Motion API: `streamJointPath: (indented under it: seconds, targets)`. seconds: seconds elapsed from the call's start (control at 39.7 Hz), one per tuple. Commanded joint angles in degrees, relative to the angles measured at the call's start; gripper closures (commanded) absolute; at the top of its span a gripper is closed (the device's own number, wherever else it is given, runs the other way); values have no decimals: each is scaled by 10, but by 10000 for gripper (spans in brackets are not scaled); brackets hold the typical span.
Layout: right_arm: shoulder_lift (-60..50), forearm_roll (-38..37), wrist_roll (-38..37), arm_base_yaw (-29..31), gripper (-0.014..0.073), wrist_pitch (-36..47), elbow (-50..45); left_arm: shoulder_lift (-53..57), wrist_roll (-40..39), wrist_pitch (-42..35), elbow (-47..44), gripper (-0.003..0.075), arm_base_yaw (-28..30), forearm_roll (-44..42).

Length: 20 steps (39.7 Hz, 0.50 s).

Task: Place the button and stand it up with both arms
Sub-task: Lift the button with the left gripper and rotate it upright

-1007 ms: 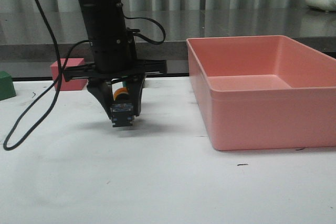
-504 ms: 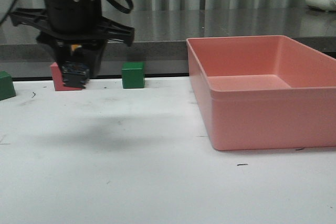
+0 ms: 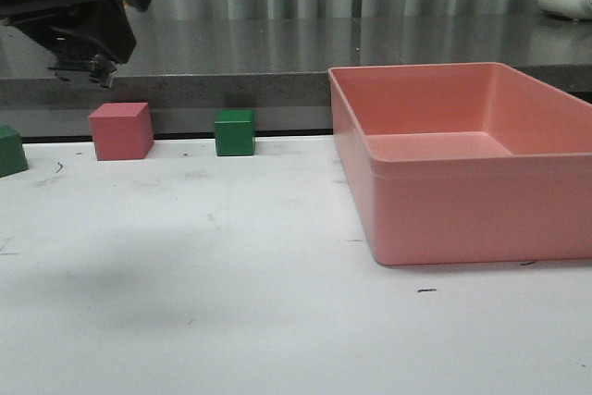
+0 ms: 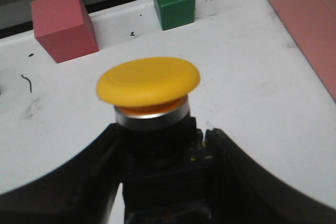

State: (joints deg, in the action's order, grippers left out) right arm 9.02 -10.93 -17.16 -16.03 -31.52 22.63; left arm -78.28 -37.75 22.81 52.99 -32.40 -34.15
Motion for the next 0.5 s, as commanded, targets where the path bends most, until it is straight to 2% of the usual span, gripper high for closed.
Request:
streamJointPath:
  seconds: [0.0, 0.13, 0.33, 0.48]
  targets:
    - [6, -12, 3, 3, 664, 48, 16, 46, -11, -119, -43, 462, 17, -20]
    - [6, -12, 3, 3, 664, 48, 16, 55, -11, -219, -99, 462, 70, -14]
    - [6, -12, 3, 3, 664, 48, 16, 53, -3, -434, -174, 462, 156, -50]
    - [6, -12, 3, 3, 664, 48, 16, 33, 70, -570, -212, 461, 200, -50]
